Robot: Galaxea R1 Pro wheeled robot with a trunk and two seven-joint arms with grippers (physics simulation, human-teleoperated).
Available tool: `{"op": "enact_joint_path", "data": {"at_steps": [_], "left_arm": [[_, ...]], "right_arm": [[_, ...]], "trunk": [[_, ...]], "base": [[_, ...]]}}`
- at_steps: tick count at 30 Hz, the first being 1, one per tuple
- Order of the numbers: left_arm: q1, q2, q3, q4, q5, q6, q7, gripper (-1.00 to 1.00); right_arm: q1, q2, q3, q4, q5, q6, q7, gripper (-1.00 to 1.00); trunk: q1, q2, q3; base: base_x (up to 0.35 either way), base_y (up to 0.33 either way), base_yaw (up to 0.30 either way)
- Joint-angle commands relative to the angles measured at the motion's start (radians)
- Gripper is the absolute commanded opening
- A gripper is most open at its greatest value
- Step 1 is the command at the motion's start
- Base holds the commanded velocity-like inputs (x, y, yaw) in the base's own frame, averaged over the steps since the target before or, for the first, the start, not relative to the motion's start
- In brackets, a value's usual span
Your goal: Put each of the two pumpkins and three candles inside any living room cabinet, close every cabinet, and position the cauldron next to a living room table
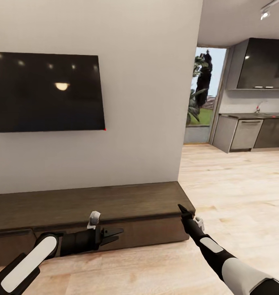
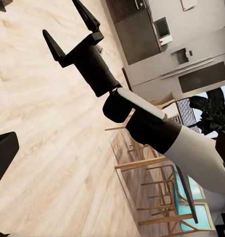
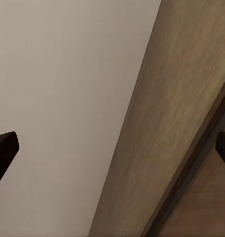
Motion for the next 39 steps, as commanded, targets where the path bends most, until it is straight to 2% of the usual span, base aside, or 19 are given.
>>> {"op": "enact_joint_path", "data": {"at_steps": [1, 5, 13, 18, 22, 32, 39], "left_arm": [[-0.001, 0.001, -0.001, 0.0, 0.001, 0.001, -0.004, 1.0], [-0.001, 0.001, -0.002, 0.0, 0.002, 0.001, -0.005, 1.0], [-0.001, 0.0, -0.004, -0.001, 0.003, 0.001, -0.007, 1.0], [-0.001, -0.001, -0.005, -0.001, 0.003, 0.001, -0.007, 1.0], [-0.001, -0.001, -0.006, -0.001, 0.002, 0.001, -0.007, 1.0], [-0.001, -0.008, -0.007, 0.001, 0.0, 0.001, -0.006, 1.0], [-0.001, -0.008, -0.007, 0.002, 0.0, 0.001, -0.005, 1.0]], "right_arm": [[-0.001, -0.001, 0.006, 0.001, -0.01, 0.005, 0.009, 1.0], [-0.001, -0.002, 0.007, 0.001, -0.01, 0.007, 0.036, 1.0], [-0.001, -0.002, 0.008, 0.0, -0.012, 0.009, 0.143, 1.0], [-0.001, -0.003, 0.009, 0.0, -0.012, 0.01, 0.154, 1.0], [-0.001, -0.003, 0.009, -0.002, -0.01, 0.046, 0.16, 1.0], [-0.001, -0.003, 0.009, -0.005, -0.007, 0.085, 0.224, 1.0], [-0.001, -0.003, 0.006, -0.001, -0.01, 0.09, 0.214, 1.0]], "trunk": [[0.004, -0.008, -0.004], [0.019, -0.036, -0.017], [0.05, -0.092, -0.042], [0.069, -0.127, -0.057], [0.084, -0.155, -0.07], [0.123, -0.225, -0.101], [0.149, -0.274, -0.123]], "base": [[0.0, 0.0, 0.0], [0.0, 0.0, 0.0], [0.0, 0.0, 0.0], [0.0, 0.0, 0.0], [0.0, 0.0, 0.0], [0.0, 0.0, 0.0], [0.0, 0.0, 0.0]]}}
